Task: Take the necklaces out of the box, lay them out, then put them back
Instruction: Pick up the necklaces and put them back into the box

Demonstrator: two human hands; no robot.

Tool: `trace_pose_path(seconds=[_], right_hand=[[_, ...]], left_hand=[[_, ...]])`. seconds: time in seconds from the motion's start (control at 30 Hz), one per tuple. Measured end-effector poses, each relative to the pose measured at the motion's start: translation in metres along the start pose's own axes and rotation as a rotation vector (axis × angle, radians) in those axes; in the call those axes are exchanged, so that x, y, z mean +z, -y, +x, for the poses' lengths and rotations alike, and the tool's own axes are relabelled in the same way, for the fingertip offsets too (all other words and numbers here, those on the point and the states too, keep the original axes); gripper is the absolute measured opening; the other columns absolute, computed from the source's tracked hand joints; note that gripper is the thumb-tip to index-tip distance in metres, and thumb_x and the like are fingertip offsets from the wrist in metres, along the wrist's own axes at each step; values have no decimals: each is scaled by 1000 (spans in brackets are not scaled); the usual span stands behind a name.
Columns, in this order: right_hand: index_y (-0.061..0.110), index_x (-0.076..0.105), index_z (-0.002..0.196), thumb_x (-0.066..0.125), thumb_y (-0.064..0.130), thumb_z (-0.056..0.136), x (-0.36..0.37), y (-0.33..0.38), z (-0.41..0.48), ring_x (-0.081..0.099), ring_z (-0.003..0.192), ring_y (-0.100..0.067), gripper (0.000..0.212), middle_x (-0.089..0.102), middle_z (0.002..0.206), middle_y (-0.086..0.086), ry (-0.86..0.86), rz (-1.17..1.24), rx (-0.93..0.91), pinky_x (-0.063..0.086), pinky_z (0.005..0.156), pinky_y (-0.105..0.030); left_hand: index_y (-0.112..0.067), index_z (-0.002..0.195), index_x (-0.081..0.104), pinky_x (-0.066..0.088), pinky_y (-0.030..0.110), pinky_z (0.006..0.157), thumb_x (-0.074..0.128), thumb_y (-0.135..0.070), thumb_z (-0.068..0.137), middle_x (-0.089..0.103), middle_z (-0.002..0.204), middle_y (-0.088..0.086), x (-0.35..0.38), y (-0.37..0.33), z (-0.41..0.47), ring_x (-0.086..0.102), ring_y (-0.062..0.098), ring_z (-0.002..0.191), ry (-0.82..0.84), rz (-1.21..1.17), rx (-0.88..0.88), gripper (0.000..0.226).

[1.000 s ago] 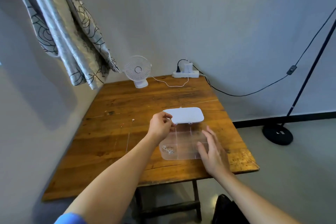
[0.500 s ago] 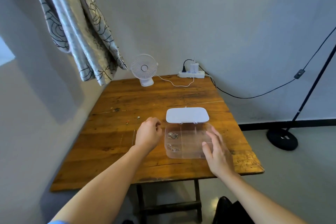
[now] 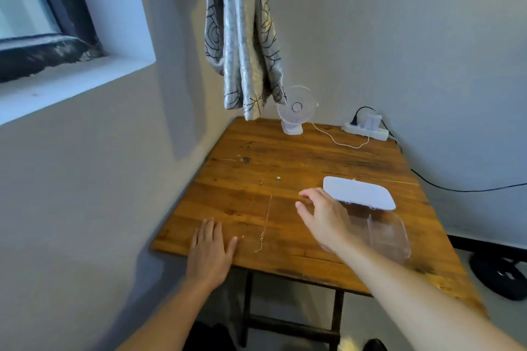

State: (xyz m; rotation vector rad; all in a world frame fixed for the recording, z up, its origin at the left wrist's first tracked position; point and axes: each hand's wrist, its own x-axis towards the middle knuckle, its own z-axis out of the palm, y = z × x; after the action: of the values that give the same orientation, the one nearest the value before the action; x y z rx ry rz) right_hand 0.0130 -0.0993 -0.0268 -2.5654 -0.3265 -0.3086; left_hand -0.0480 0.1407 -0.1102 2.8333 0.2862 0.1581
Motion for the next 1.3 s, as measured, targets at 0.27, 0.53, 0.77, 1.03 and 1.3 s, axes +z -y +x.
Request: trace_pose_path(seconds=[0.27,0.53,0.77,1.03,1.3], right_hand=[[18,62,109,59,48,90,73,35,45,63,98,-26,36,67,106,-4,284,-203,231,49,75,-33],[14,63,110,55,26,94,86,45,68,64,103,-29,22,67,112,-8,431,-352,320,42,72,-30],[14,61,94,51,37,94,69,32,41,64,94,-32,25,65,96,-4,404,-278,286,45,70,-32],[17,61,113,55,48,92,69,44,38,61,107,-29,37,65,114,-5,362,-245,279,49,82,-36],[13,62,111,55,29,94,72,43,50,63,103,-31,25,66,113,-8,457,-283,356,47,79,-34]], left_hand=[[-10,149,14,0,41,118,-16,-65,80,12,159,9,7,6,-3,4,22,146,8,95,32,93],[-10,149,13,2,44,119,-17,-62,82,10,159,9,11,13,0,1,22,146,19,110,37,91],[-9,149,8,1,44,119,4,-61,92,4,159,11,5,12,-1,-4,24,146,87,107,34,77],[-8,149,1,0,45,119,5,-63,91,-3,159,11,4,10,0,-10,24,145,142,112,24,80],[-10,149,-1,-4,44,118,3,-65,90,-5,159,9,6,13,1,-12,23,145,152,97,17,81]])
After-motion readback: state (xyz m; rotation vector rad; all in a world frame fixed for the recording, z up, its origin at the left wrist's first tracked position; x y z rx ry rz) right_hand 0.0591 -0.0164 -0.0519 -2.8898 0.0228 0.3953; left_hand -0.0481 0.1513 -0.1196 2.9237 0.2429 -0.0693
